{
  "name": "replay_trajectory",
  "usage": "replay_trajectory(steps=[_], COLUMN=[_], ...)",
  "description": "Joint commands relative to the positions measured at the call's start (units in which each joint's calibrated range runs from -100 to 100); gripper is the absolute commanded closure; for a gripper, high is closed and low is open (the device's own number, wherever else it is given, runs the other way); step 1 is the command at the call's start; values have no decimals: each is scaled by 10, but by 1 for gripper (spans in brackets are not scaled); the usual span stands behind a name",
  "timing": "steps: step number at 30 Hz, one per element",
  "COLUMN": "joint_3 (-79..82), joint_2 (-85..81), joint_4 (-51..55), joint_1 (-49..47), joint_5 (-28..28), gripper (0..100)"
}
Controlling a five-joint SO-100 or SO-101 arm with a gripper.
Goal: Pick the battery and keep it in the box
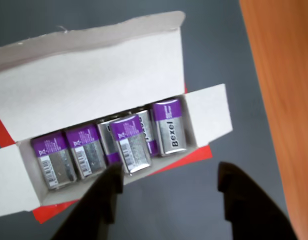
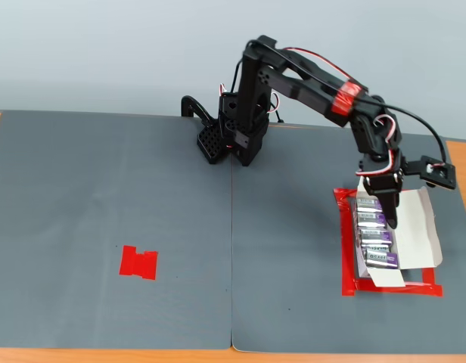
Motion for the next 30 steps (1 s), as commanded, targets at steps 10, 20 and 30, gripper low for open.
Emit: replay_trajectory(steps=[10,20,30], joint_3=[-20,62,249], joint_2=[-204,-380,-549], joint_4=[89,81,39], joint_1=[51,158,322], joint_5=[-1,-33,-81], gripper=[98,98,98])
